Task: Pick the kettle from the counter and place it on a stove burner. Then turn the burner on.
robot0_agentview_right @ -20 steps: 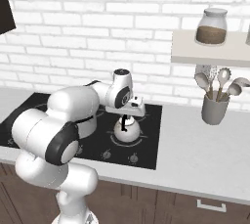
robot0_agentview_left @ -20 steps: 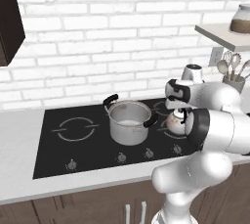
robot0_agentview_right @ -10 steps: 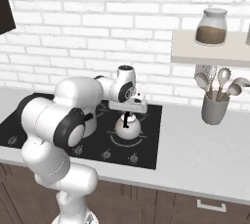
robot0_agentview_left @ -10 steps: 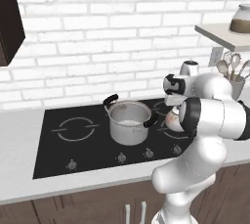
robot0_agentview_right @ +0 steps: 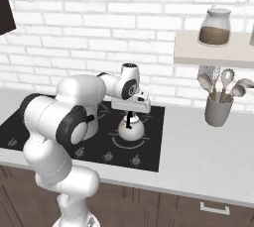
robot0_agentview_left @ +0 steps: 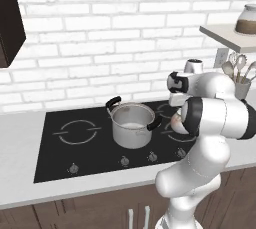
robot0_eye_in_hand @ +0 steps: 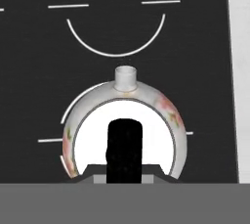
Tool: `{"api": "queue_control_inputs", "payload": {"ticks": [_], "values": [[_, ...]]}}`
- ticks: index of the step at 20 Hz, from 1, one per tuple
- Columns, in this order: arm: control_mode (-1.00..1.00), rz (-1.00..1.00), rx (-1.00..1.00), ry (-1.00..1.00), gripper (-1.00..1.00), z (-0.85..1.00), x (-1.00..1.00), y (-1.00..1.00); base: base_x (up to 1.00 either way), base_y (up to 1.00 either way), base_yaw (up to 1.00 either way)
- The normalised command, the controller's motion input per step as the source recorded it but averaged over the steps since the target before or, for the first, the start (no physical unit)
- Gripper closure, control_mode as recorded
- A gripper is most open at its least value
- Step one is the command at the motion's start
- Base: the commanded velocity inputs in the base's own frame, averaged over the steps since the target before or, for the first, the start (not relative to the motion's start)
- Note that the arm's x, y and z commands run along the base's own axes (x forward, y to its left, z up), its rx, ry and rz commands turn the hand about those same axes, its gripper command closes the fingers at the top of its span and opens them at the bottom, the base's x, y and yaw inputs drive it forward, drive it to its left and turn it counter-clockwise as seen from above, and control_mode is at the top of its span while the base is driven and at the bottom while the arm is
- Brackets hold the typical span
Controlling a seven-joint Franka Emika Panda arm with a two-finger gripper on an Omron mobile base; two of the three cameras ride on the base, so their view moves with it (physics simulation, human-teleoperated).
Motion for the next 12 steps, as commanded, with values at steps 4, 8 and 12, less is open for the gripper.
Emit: {"api": "queue_control_inputs", "payload": {"ticks": [4,8,12], "values": [[-1.0,0.0,0.0,0.0,1.0,0.0,-0.11,0.0,0.0,0.0,0.0],[-1.0,0.0,0.0,0.0,1.0,-0.01,-0.13,0.0,0.0,0.0,0.0],[-1.0,0.0,0.0,0.0,1.0,-0.09,-0.1,0.0,0.0,0.0,0.0]]}}
